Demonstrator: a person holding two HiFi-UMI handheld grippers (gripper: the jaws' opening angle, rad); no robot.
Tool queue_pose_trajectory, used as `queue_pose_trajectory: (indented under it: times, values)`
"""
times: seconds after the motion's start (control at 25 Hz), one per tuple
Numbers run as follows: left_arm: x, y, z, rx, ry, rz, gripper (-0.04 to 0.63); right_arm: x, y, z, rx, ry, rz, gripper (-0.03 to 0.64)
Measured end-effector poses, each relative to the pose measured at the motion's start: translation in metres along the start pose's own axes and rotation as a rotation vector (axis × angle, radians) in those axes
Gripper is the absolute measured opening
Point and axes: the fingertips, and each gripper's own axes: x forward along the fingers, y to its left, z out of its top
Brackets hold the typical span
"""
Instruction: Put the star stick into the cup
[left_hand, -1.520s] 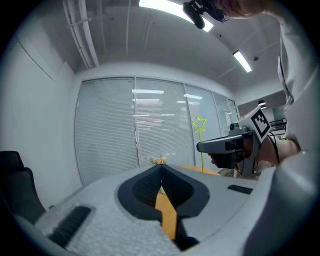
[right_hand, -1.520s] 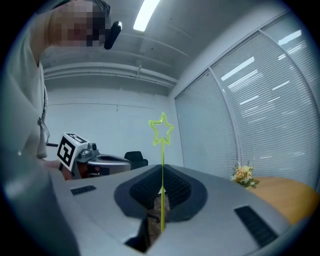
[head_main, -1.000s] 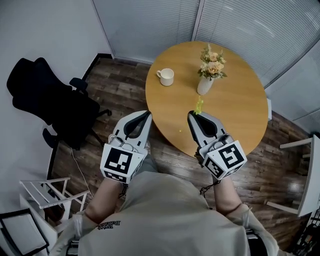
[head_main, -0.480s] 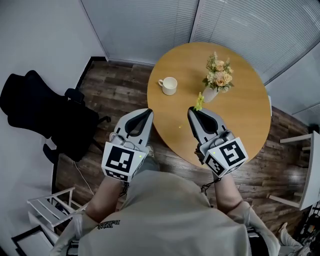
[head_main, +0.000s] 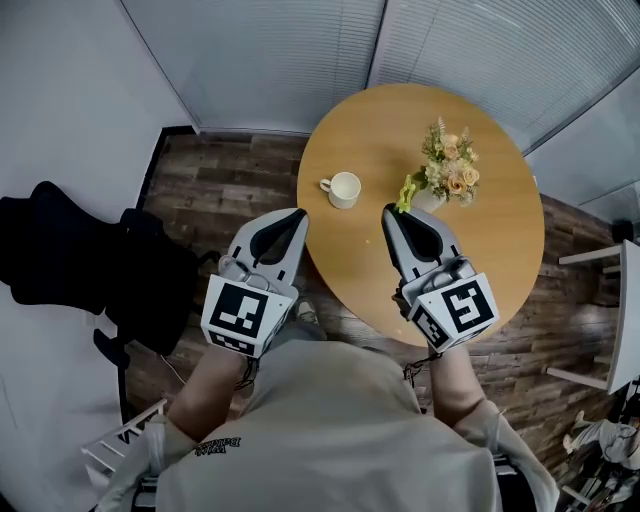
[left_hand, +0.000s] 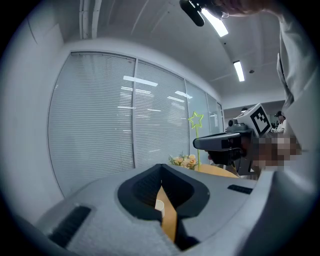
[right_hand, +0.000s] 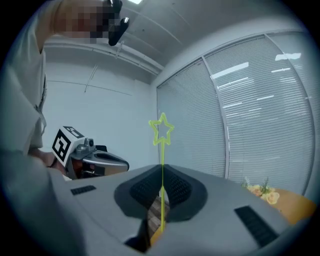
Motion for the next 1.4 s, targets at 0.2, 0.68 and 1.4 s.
queue_pose_trajectory:
  times: [0.2, 0.68, 1.4]
  values:
    - [0.016, 0.022, -0.003, 0.010, 0.000, -0.048, 0.021, 0.025, -0.007, 0.000, -0.004, -0.009, -0.048, 0.029]
    - [0.033, 0.039, -0.009, -0.028, 0.011, -0.086, 0.021, 0.045, -0.020, -0.002, 0.041, 0.002, -0.075, 0.029]
    - [0.060, 0.040, -0.013, 0.017, 0.044, 0.022, 0.021, 0.063, -0.055, -0.005, 0.081, -0.010, 0.006, 0.029]
